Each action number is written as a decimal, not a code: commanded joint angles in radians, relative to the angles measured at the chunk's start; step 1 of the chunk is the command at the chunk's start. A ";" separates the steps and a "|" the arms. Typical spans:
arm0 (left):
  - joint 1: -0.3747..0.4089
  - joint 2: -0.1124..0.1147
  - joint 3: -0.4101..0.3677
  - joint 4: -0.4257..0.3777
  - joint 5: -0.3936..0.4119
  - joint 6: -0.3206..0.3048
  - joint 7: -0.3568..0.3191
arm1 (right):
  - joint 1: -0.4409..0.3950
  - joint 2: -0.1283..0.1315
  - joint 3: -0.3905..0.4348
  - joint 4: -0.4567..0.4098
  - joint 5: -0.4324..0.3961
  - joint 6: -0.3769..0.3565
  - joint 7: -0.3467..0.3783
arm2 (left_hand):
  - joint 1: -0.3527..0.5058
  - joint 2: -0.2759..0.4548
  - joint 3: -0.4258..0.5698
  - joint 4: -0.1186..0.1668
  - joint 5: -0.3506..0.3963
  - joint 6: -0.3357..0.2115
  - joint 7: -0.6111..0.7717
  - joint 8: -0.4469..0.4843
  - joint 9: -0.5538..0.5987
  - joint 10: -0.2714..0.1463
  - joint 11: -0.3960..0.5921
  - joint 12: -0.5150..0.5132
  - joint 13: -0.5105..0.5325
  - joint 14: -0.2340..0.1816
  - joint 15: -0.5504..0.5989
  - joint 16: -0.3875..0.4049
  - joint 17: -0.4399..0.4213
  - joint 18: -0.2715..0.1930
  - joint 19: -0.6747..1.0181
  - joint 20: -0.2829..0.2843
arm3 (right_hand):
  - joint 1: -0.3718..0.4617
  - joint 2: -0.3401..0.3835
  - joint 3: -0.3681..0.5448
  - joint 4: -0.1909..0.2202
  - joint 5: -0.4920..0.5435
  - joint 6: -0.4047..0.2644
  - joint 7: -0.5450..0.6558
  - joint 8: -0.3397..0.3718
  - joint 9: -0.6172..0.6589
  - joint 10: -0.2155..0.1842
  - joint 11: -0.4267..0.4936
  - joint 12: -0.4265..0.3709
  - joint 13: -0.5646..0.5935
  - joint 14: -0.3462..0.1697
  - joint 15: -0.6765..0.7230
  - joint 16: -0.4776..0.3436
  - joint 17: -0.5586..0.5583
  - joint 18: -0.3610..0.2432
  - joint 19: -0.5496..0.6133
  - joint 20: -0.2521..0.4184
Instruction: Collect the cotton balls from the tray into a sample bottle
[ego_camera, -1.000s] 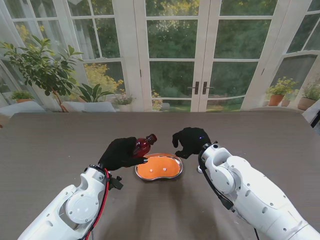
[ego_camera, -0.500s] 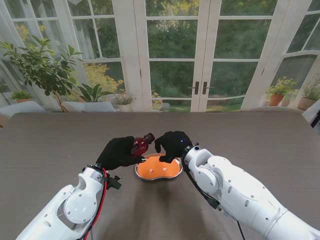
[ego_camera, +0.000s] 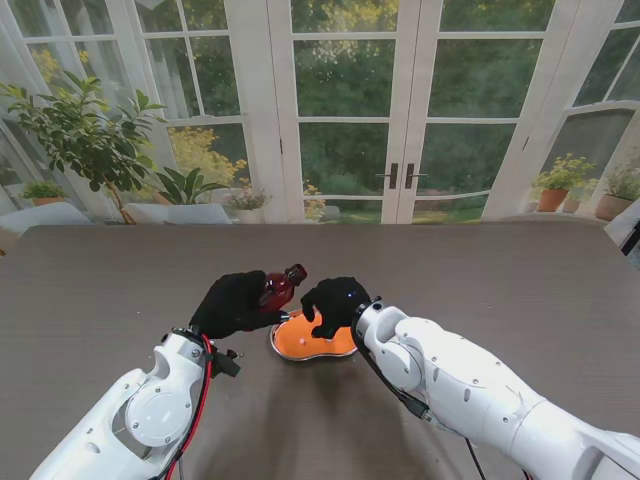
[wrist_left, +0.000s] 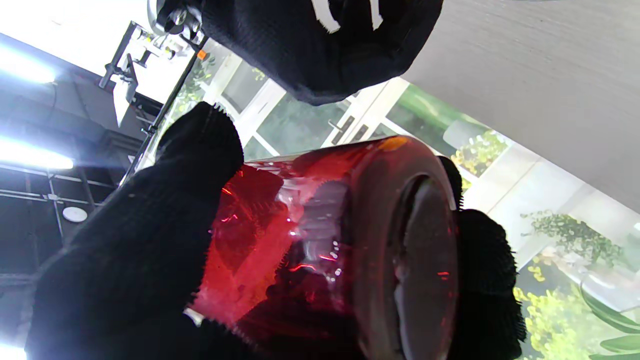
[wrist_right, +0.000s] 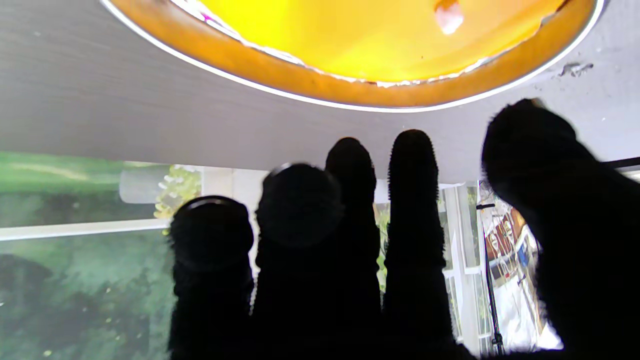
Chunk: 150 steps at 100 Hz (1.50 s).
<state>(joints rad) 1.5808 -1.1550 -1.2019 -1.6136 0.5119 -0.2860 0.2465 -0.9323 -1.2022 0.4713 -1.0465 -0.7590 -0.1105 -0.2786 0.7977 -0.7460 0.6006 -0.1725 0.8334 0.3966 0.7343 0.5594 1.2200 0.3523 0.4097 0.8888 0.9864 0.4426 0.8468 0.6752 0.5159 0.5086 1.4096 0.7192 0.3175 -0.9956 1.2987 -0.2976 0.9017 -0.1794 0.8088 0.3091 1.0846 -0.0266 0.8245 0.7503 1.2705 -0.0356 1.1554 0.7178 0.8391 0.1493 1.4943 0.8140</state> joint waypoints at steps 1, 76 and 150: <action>0.006 -0.001 -0.006 -0.011 0.001 -0.002 -0.014 | 0.005 -0.017 -0.010 0.011 0.000 -0.004 0.011 | 0.280 0.211 0.205 0.011 0.123 -0.201 0.124 0.016 0.056 -0.048 0.011 -0.004 0.022 0.055 0.025 0.004 -0.034 -0.013 -0.036 -0.006 | 0.004 -0.019 0.055 -0.014 0.009 -0.020 0.004 -0.026 0.022 -0.009 0.021 0.014 0.049 -0.004 0.027 0.012 0.011 0.017 0.059 0.002; 0.025 -0.005 -0.024 -0.032 -0.005 -0.005 0.002 | 0.088 -0.121 -0.160 0.187 0.040 0.007 -0.067 | 0.281 0.212 0.203 0.012 0.123 -0.197 0.124 0.016 0.052 -0.044 0.014 0.002 0.019 0.058 0.026 0.005 -0.038 -0.011 -0.038 -0.005 | 0.030 -0.047 0.063 -0.008 0.018 -0.029 -0.015 -0.037 0.034 -0.014 0.038 0.036 0.050 -0.010 0.061 0.021 0.016 0.016 0.062 -0.003; 0.035 -0.002 -0.026 -0.045 0.008 -0.007 0.000 | 0.127 -0.171 -0.264 0.315 -0.010 0.012 -0.165 | 0.279 0.211 0.205 0.012 0.122 -0.198 0.124 0.016 0.047 -0.039 0.013 0.003 0.019 0.057 0.027 0.006 -0.037 -0.011 -0.038 -0.004 | 0.034 -0.092 0.075 -0.015 0.056 -0.017 -0.021 -0.063 0.090 -0.037 0.092 0.125 0.050 -0.028 0.143 0.050 0.050 0.024 0.078 -0.006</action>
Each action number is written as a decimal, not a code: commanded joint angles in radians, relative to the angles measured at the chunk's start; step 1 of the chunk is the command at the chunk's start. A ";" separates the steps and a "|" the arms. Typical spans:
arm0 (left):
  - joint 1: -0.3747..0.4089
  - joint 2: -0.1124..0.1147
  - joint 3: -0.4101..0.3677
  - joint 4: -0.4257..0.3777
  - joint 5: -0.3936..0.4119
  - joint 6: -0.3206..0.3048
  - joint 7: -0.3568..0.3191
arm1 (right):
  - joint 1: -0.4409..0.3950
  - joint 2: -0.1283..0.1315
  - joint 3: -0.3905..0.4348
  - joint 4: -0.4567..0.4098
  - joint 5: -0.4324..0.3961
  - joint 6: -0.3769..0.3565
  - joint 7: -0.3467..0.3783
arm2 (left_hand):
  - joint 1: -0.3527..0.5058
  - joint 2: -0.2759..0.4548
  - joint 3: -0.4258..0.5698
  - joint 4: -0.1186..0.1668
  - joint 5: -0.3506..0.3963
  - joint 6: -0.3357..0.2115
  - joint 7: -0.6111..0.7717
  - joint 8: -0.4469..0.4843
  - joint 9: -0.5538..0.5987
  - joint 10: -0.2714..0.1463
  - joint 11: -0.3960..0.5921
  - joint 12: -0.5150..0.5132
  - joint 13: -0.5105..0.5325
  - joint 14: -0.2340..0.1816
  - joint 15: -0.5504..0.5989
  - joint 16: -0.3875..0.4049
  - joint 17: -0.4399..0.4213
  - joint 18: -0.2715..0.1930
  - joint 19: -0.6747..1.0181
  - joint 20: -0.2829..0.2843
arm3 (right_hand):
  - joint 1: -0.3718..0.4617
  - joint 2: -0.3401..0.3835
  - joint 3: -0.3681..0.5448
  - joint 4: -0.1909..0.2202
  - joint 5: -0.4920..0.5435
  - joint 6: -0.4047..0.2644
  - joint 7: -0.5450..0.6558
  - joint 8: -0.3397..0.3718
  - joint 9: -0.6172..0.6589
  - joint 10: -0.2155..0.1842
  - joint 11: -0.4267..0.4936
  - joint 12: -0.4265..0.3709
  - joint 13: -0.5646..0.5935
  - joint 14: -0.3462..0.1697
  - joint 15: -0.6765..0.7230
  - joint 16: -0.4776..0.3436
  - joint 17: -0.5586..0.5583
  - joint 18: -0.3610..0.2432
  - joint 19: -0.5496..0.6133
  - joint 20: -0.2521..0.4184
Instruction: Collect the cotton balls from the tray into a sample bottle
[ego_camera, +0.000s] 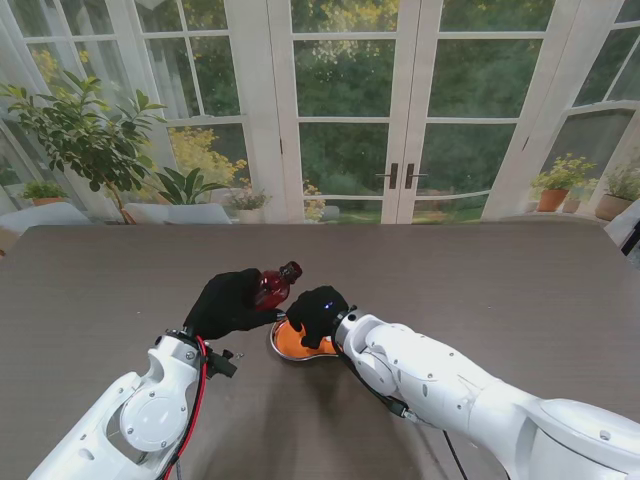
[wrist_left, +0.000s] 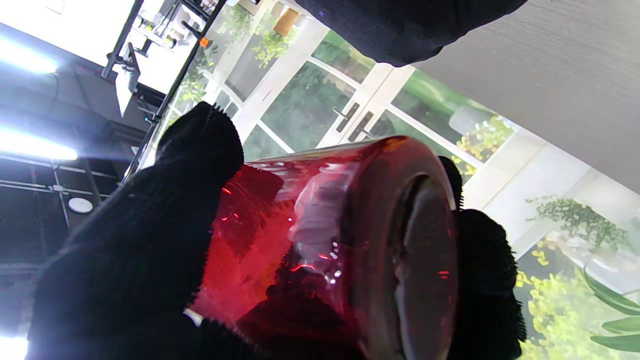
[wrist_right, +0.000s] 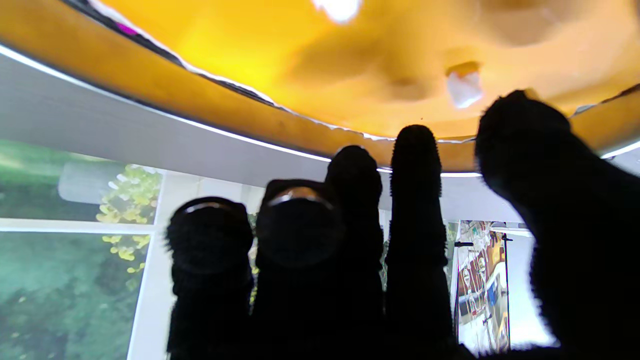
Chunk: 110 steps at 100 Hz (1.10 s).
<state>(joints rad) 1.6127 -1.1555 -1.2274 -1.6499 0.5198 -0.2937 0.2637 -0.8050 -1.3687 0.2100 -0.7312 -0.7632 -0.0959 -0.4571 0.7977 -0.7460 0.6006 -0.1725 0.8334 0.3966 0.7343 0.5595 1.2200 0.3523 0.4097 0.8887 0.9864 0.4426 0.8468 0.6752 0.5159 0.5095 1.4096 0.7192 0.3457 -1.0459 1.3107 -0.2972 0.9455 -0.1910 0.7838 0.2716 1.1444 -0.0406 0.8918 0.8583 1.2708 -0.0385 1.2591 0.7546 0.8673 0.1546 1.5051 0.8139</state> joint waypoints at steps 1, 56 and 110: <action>0.003 -0.002 0.000 -0.009 0.000 0.001 -0.018 | -0.001 -0.004 -0.003 0.000 -0.006 -0.003 0.014 | 0.279 0.211 0.205 0.012 0.123 -0.198 0.124 0.016 0.048 -0.040 0.013 0.003 0.019 0.057 0.027 0.006 -0.037 -0.012 -0.038 -0.004 | 0.005 -0.041 0.063 -0.015 0.012 -0.006 0.004 -0.026 0.030 -0.023 0.025 0.017 0.050 -0.025 0.040 0.014 0.021 0.019 0.067 -0.006; 0.004 -0.001 0.004 -0.016 -0.004 0.008 -0.026 | 0.014 -0.030 -0.044 0.068 -0.001 -0.027 -0.005 | 0.278 0.211 0.206 0.012 0.123 -0.199 0.125 0.017 0.047 -0.040 0.015 0.005 0.018 0.057 0.027 0.006 -0.040 -0.010 -0.039 -0.003 | 0.030 -0.049 0.056 -0.084 0.040 -0.001 0.043 -0.091 0.057 -0.027 0.022 0.023 0.049 -0.027 0.063 0.023 0.028 0.024 0.072 -0.007; 0.006 0.000 0.005 -0.021 -0.008 0.013 -0.034 | 0.011 -0.021 -0.041 0.054 -0.002 -0.044 0.005 | 0.277 0.212 0.206 0.011 0.121 -0.197 0.124 0.016 0.045 -0.040 0.014 0.004 0.015 0.058 0.027 0.007 -0.043 -0.011 -0.041 -0.003 | 0.082 0.026 0.029 -0.124 0.019 -0.028 0.231 -0.221 0.104 -0.033 0.013 0.024 0.049 -0.017 0.089 0.033 0.031 0.033 0.076 -0.007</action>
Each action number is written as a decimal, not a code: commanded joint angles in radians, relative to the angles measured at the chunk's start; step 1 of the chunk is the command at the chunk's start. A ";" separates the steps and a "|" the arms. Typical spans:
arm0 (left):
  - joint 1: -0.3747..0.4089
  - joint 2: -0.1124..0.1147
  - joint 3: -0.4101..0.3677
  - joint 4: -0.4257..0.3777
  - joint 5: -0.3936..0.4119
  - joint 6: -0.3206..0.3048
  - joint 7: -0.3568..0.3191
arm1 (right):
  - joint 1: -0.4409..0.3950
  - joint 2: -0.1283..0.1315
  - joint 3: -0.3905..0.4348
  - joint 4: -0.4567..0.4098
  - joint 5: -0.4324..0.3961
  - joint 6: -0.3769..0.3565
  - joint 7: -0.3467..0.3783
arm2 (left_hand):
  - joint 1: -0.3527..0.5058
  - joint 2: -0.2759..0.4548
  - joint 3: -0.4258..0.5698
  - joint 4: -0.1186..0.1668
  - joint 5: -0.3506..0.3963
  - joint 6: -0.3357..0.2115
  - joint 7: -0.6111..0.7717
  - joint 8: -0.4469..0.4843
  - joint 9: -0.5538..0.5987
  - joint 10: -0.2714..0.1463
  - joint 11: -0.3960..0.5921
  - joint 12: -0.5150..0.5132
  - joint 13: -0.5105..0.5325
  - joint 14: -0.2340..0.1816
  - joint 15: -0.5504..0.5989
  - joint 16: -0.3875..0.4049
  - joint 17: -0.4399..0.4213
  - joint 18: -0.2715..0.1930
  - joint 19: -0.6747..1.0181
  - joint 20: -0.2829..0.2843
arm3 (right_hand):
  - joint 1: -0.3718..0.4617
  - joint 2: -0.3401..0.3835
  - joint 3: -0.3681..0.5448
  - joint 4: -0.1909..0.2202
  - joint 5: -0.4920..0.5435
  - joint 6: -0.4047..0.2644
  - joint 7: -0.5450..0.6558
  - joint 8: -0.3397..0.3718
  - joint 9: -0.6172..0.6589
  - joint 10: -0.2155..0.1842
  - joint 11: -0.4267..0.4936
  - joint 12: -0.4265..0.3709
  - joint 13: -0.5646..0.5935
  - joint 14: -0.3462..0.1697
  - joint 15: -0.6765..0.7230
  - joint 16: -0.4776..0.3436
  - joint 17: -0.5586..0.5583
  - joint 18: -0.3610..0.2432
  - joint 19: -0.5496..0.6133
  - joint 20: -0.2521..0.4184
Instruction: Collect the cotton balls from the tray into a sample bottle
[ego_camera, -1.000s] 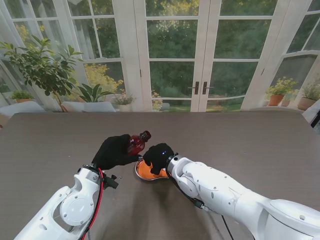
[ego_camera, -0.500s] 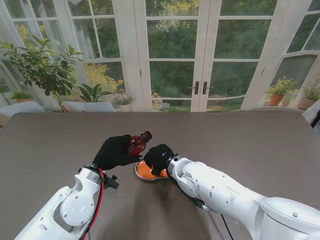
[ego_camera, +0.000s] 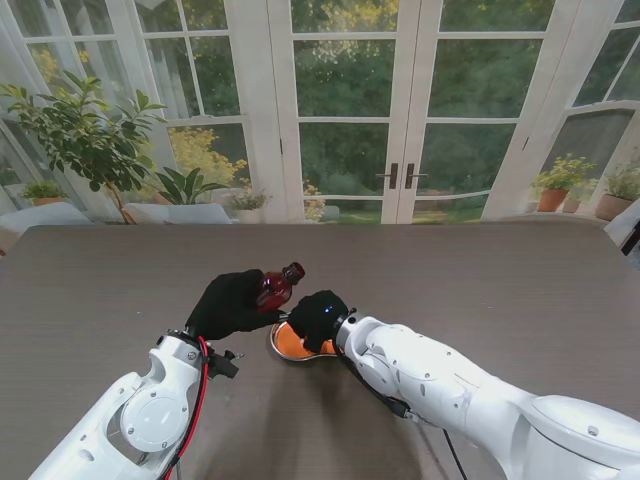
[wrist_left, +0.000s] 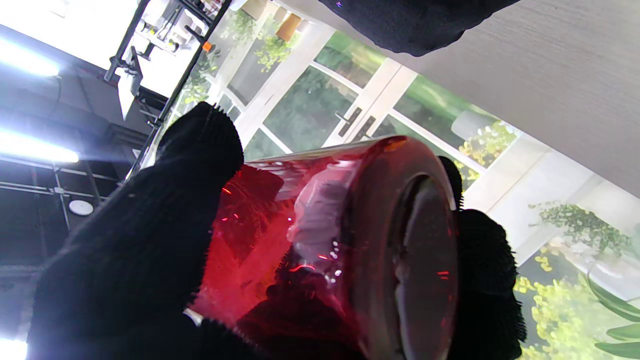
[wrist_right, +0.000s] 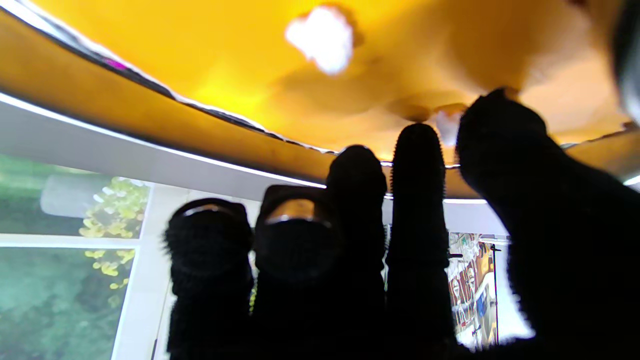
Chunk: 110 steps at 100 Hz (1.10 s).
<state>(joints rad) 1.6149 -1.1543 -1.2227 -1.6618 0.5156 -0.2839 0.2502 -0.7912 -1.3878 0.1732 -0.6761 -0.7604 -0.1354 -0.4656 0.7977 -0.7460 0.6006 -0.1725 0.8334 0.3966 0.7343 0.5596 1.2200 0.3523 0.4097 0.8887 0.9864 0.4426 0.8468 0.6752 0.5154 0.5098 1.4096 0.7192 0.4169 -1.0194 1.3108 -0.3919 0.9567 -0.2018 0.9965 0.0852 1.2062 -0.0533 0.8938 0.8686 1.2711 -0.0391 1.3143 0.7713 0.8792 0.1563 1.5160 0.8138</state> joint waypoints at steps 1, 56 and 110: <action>0.004 -0.001 0.000 -0.010 -0.003 0.004 -0.021 | -0.003 -0.002 -0.004 -0.001 -0.005 -0.004 0.014 | 0.277 0.212 0.206 0.011 0.121 -0.197 0.124 0.016 0.045 -0.040 0.014 0.004 0.015 0.058 0.027 0.007 -0.043 -0.011 -0.041 -0.003 | 0.011 0.000 0.029 -0.029 0.006 -0.017 0.018 -0.035 0.042 -0.021 0.011 0.013 0.048 -0.017 0.033 0.017 0.019 0.031 0.065 -0.007; 0.007 0.000 -0.003 -0.016 -0.006 0.008 -0.027 | -0.002 -0.005 0.001 -0.010 0.003 -0.012 0.031 | 0.276 0.212 0.206 0.011 0.120 -0.194 0.122 0.016 0.041 -0.036 0.012 0.005 0.012 0.059 0.026 0.007 -0.046 -0.012 -0.043 -0.003 | -0.097 0.020 0.057 0.106 -0.036 0.117 -0.256 0.242 -0.009 -0.012 0.006 0.006 0.049 -0.025 0.018 0.008 0.006 0.023 0.059 -0.005; 0.008 0.001 -0.002 -0.018 -0.011 0.014 -0.032 | 0.000 -0.033 -0.010 0.024 0.008 -0.003 -0.002 | 0.275 0.213 0.206 0.010 0.119 -0.193 0.120 0.016 0.039 -0.034 0.010 0.007 0.010 0.060 0.026 0.008 -0.047 -0.011 -0.043 -0.002 | -0.076 0.069 0.038 0.069 -0.030 0.090 -0.169 0.129 0.008 -0.009 0.009 -0.010 0.049 -0.025 0.037 0.014 0.012 0.031 0.065 -0.004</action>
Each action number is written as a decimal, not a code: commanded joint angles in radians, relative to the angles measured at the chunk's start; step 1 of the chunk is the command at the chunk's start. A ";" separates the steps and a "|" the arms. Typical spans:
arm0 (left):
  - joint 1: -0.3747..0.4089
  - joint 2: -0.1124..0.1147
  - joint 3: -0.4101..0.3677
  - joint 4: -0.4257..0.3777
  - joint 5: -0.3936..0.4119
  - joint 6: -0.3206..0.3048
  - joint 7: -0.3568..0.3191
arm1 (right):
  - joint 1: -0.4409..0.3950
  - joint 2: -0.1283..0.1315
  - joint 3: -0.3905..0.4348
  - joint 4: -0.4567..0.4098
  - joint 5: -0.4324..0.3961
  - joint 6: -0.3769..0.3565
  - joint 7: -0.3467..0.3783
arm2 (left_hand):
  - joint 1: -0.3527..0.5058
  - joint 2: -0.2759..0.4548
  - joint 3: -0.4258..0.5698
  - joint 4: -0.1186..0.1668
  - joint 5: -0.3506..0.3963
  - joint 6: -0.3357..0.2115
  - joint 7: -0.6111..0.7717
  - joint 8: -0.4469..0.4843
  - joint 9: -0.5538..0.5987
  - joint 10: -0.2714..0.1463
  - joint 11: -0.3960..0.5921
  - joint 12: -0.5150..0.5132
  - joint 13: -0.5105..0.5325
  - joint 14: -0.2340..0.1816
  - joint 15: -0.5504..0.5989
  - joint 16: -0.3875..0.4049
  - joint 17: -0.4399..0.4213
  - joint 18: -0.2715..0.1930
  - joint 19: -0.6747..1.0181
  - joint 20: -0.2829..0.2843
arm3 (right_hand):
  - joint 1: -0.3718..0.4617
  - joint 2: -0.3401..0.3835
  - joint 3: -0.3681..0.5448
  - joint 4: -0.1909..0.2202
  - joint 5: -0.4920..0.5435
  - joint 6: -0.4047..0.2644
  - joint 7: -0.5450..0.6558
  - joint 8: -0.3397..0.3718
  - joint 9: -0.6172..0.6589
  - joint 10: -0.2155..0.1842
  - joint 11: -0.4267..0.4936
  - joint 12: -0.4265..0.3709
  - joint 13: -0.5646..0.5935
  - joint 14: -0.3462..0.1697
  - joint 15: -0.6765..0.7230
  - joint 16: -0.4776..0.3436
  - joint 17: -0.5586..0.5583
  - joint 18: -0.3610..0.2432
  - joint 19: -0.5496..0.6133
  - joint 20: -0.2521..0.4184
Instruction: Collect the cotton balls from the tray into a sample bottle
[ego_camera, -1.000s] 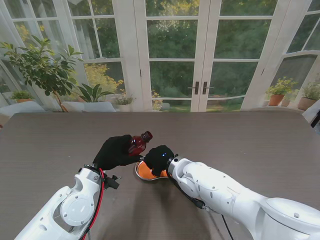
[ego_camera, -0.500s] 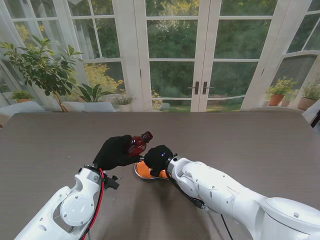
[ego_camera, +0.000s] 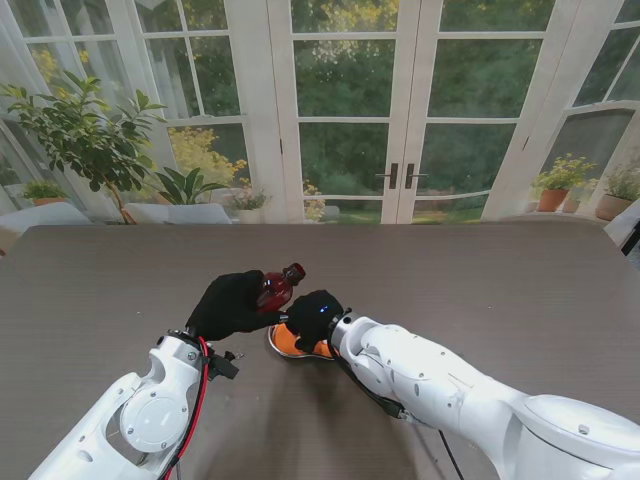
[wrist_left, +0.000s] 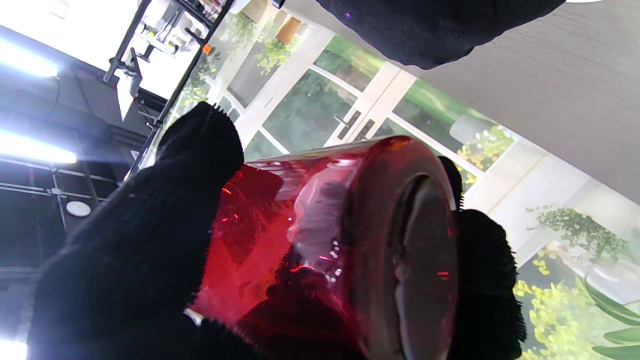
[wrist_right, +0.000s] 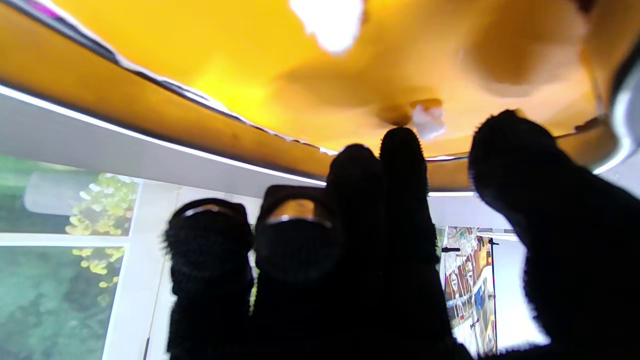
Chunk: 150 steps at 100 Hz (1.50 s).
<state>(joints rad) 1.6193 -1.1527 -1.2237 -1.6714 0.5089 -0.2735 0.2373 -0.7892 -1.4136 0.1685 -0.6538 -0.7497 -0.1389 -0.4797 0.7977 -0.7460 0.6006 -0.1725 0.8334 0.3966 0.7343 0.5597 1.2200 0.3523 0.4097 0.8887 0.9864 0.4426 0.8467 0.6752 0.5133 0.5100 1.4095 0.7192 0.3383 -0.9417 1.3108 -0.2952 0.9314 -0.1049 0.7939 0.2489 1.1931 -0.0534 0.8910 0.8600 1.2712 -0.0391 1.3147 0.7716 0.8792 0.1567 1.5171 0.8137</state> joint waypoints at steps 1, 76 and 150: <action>0.003 -0.001 -0.001 -0.009 -0.004 0.003 -0.019 | -0.002 -0.007 -0.006 0.001 -0.003 0.000 0.012 | 0.274 0.213 0.205 0.010 0.119 -0.194 0.120 0.016 0.039 -0.034 0.010 0.006 0.009 0.060 0.026 0.007 -0.045 -0.012 -0.043 -0.002 | 0.005 -0.009 0.039 -0.038 -0.005 -0.009 0.039 -0.042 0.022 -0.008 0.011 -0.002 0.049 -0.025 0.038 0.015 0.012 0.031 0.063 -0.004; 0.003 -0.001 0.001 -0.009 -0.010 0.005 -0.025 | 0.001 0.009 -0.005 -0.019 -0.001 0.006 0.057 | 0.272 0.213 0.207 0.009 0.120 -0.190 0.115 0.012 0.038 -0.033 0.009 0.007 0.006 0.061 0.024 0.007 -0.048 -0.011 -0.044 -0.001 | 0.069 0.030 0.032 -0.091 -0.011 0.003 0.171 -0.137 0.037 -0.011 0.007 0.007 0.049 -0.026 0.052 0.020 0.020 0.034 0.066 -0.005; 0.000 0.000 0.003 -0.007 -0.014 0.006 -0.030 | 0.001 0.019 0.007 -0.031 -0.001 0.015 0.062 | 0.270 0.213 0.207 0.008 0.121 -0.190 0.113 0.011 0.037 -0.032 0.009 0.007 0.005 0.063 0.024 0.008 -0.048 -0.012 -0.044 0.000 | -0.001 -0.040 0.051 -0.006 -0.021 0.035 0.014 0.068 0.004 -0.011 0.016 -0.003 0.049 -0.040 0.052 0.020 0.020 0.026 0.066 -0.007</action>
<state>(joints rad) 1.6183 -1.1518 -1.2201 -1.6725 0.4968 -0.2699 0.2261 -0.7855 -1.3956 0.1771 -0.6827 -0.7463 -0.1252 -0.4325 0.7977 -0.7460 0.6006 -0.1725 0.8334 0.3966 0.7343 0.5597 1.2200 0.3523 0.4097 0.8887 0.9864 0.4426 0.8467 0.6752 0.5114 0.5105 1.4093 0.7192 0.3270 -0.9320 1.3108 -0.2720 0.9029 -0.0666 0.7727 0.3219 1.1816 -0.0534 0.8897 0.8583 1.2712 -0.0408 1.3225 0.7723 0.8801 0.1575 1.5198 0.8136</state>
